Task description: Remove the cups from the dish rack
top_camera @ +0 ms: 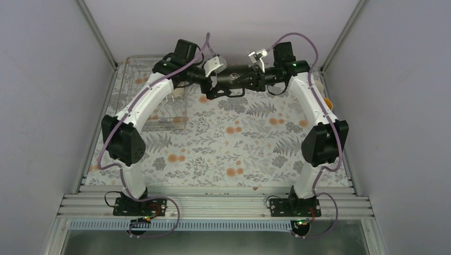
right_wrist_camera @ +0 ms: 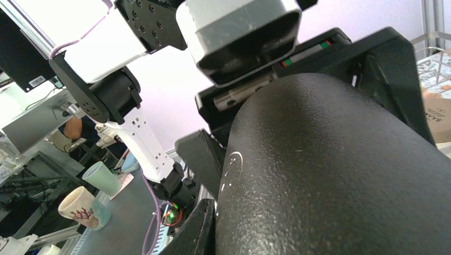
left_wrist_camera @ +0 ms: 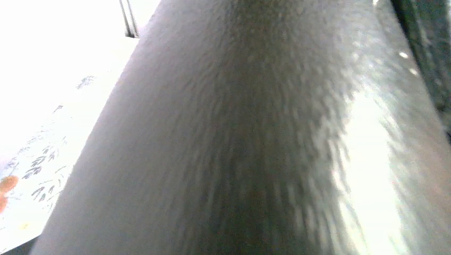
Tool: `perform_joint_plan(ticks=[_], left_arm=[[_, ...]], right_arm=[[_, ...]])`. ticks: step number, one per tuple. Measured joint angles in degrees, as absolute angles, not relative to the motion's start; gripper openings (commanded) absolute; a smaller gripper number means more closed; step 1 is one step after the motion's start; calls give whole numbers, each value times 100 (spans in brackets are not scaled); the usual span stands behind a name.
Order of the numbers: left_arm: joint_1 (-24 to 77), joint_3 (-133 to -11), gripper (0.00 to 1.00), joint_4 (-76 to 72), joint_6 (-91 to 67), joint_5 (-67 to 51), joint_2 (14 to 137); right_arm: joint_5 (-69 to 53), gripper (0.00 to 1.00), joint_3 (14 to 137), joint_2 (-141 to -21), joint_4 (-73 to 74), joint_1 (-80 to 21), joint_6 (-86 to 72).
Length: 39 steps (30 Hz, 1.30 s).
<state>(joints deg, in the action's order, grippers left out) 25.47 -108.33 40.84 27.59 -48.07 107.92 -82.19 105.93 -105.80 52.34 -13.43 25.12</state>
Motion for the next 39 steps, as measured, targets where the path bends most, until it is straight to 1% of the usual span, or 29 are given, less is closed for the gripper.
perform_joint_plan(ticks=[7, 11, 15, 18, 20, 22, 24, 26, 32, 39], left_arm=[[2088, -10849, 100, 4523, 2976, -5037, 10519], [1461, -10849, 100, 4591, 3120, -4947, 10383], [753, -10849, 100, 4665, 3273, -4799, 10276], [541, -10849, 100, 4814, 3402, -4633, 10112], [464, -10860, 100, 4899, 3479, -4460, 9988], [392, -10914, 100, 4950, 3542, -4235, 9883], [307, -10945, 100, 4954, 3564, -4012, 9793], [200, -10949, 100, 4965, 3586, -3726, 9695], [75, -10925, 100, 4803, 3662, -2480, 9371], [82, -10921, 100, 4497, 3636, -849, 9349]], right_arm=[[-8160, 4, 10405, -10304, 4875, -1273, 2432], [-8270, 4, 10173, -9988, 4810, -1153, 2193], [-8418, 3, 9904, -9662, 4460, -897, 1787], [-8514, 3, 9548, -9426, 3920, -552, 1452], [-8468, 3, 9553, -9437, 4012, -351, 1634], [-8082, 3, 10138, -9762, 4803, -246, 2287], [-7400, 3, 11454, -10512, 5754, -270, 2980], [-6982, 3, 12029, -10916, 6114, -346, 3328], [-4847, 3, 12213, -11225, 7046, -515, 3721], [-2373, 3, 12462, -11343, 7404, -637, 3944]])
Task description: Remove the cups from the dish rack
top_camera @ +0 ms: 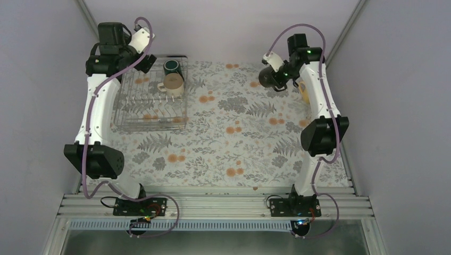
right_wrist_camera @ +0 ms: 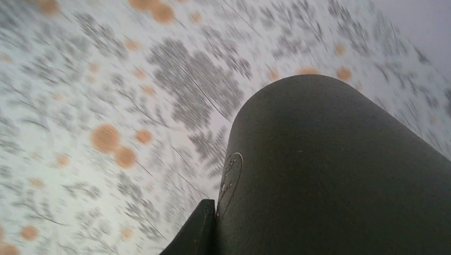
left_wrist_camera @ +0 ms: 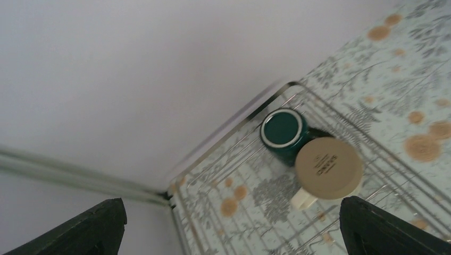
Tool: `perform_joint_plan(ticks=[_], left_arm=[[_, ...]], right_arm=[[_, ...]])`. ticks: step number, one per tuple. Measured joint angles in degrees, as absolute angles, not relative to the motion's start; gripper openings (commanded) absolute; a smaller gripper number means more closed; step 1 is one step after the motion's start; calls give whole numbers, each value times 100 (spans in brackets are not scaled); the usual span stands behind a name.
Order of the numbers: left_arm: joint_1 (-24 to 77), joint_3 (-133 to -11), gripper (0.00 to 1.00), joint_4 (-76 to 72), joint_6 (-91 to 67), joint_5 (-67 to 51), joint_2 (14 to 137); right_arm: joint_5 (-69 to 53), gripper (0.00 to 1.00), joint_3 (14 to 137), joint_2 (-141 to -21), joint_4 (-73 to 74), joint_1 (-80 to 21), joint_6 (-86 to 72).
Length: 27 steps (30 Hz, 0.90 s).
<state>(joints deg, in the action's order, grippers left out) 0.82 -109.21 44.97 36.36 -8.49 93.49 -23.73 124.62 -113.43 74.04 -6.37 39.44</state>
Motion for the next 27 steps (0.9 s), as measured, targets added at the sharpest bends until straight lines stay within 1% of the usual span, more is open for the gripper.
perform_joint_plan(ticks=[3, 6, 11, 15, 22, 27], left_arm=[[75, -10890, 100, 4499, 3627, -473, 9360], [75, -10739, 100, 4482, 3623, -257, 9358], [75, -10009, 100, 4338, 3634, -45, 9273], [73, -9483, 100, 4300, 3645, -43, 9161], [56, -8906, 100, 4073, 3686, -43, 8927], [1, -8506, 100, 3922, 3741, -45, 8884]], right_arm=[[-1597, 3, 12348, -11452, 7456, -642, 4062], [-945, 3, 11981, -11550, 7461, -642, 4202], [-237, 3, 11205, -11671, 7476, -642, 4351], [21, 3, 10875, -11782, 7502, -644, 4386], [239, 4, 10853, -12022, 7406, -644, 4379], [296, 4, 10565, -12243, 7144, -642, 4305]])
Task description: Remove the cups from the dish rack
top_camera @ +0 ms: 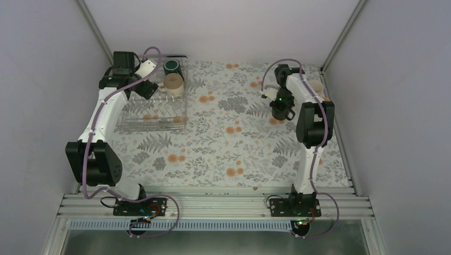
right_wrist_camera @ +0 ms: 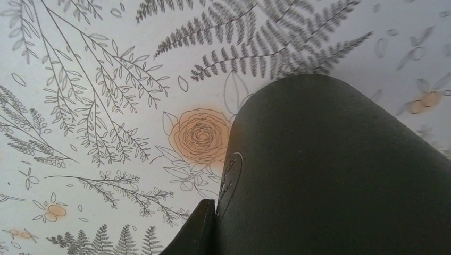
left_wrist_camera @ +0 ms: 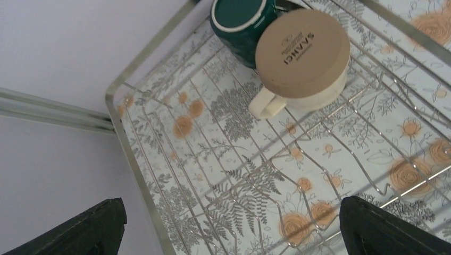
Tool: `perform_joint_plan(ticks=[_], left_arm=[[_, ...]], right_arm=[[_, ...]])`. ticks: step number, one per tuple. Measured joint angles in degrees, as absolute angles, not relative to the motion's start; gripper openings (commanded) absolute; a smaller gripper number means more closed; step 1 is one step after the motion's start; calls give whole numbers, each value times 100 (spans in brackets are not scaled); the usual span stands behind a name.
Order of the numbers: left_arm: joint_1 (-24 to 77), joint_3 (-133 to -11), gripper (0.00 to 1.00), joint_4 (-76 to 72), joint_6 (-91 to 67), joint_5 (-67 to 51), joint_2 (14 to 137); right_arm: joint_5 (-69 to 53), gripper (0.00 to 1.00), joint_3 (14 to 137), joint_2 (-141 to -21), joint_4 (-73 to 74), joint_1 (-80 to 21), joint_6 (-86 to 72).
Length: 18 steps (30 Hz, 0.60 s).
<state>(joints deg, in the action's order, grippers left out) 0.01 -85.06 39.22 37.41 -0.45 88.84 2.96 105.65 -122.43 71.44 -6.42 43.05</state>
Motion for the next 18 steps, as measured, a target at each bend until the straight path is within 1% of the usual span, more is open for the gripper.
perform_joint_plan(ticks=[5, 11, 13, 14, 16, 18], left_arm=[[-73, -8394, 100, 3922, 3830, -64, 8884], [-91, -8438, 100, 3951, 3861, -73, 8895], [-91, -8510, 100, 3957, 3865, -80, 8932], [-93, -8562, 100, 3964, 3865, -86, 8967], [-91, -8705, 100, 3994, 3861, -102, 9074], [-93, -8879, 100, 4034, 3857, -119, 9214]], right_arm=[[283, 4, 10372, -12280, 7015, -642, 4235], [174, 4, 9690, -11839, 6595, -620, 4204], [132, 6, 9474, -11690, 6523, -580, 4202], [106, 12, 9395, -11638, 6495, -552, 4202], [64, 39, 9295, -11568, 6504, -513, 4204], [51, 49, 9284, -11561, 6504, -449, 4195]])
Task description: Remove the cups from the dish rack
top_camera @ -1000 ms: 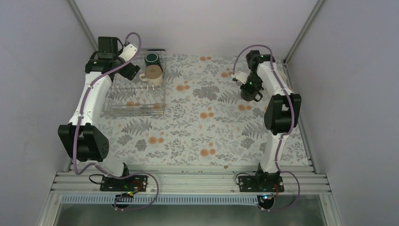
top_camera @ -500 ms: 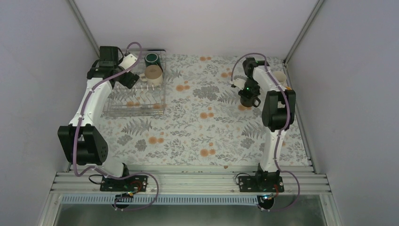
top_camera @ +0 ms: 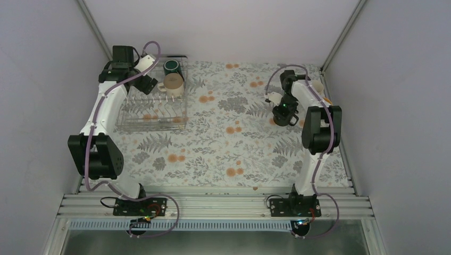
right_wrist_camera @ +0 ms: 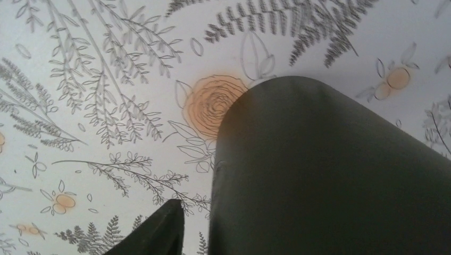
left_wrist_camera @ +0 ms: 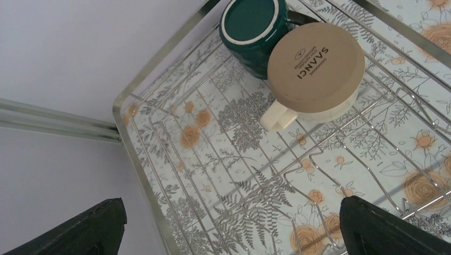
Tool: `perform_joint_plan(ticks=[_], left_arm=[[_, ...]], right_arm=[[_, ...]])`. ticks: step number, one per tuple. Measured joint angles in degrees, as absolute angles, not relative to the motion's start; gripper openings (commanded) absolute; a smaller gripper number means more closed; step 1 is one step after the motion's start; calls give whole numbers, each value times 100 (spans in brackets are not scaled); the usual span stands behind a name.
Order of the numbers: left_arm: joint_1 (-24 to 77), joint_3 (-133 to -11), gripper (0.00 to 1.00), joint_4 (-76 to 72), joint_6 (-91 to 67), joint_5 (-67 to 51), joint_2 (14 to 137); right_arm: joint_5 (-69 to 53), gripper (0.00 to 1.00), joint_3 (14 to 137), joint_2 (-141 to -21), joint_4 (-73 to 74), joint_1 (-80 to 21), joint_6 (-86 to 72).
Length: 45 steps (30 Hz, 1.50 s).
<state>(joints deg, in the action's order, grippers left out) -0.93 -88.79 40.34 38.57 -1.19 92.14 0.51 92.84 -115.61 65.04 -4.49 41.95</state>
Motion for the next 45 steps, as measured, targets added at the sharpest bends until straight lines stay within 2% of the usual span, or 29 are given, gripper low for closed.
perform_joint_plan(ticks=[2, 5, 6, 7, 8, 15, 23, 26, 30, 38, 45], left_arm=[[-93, -9056, 100, 4086, 3846, -176, 9356], [-95, -9325, 100, 4141, 3820, -250, 9598], [-97, -9411, 100, 4147, 3806, -270, 9692], [-95, -9498, 100, 4165, 3791, -283, 9800], [-95, -9590, 100, 4185, 3776, -294, 9913], [-73, -10713, 100, 4405, 3645, -145, 11069], [-132, -10862, 95, 4536, 4473, -386, 11552], [-215, -10871, 95, 4582, 4995, -620, 11596], [-283, -11336, 93, 4978, 5627, -932, 11856], [-283, -12143, 92, 5625, 6737, -1413, 12431], [-287, -13880, 91, 6504, 7185, -1551, 13758]], right_arm=[[47, 63, 9286, -11559, 6475, -397, 4180], [69, 74, 9286, -11555, 6418, -360, 4189], [78, 82, 9295, -11546, 6394, -355, 4191], [97, 96, 9310, -11531, 6388, -355, 4174], [102, 100, 9345, -11511, 6392, -355, 4154], [-43, 100, 10141, -10997, 6554, -377, 4045], [-819, 100, 11122, -10158, 6914, -489, 4056], [-1135, 100, 11118, -10031, 7065, -526, 4073], [-1404, 93, 10879, -9985, 7140, -530, 4104], [-1804, 99, 10720, -9948, 7249, -561, 4071], [-2078, 100, 10665, -9548, 7310, -637, 4034]])
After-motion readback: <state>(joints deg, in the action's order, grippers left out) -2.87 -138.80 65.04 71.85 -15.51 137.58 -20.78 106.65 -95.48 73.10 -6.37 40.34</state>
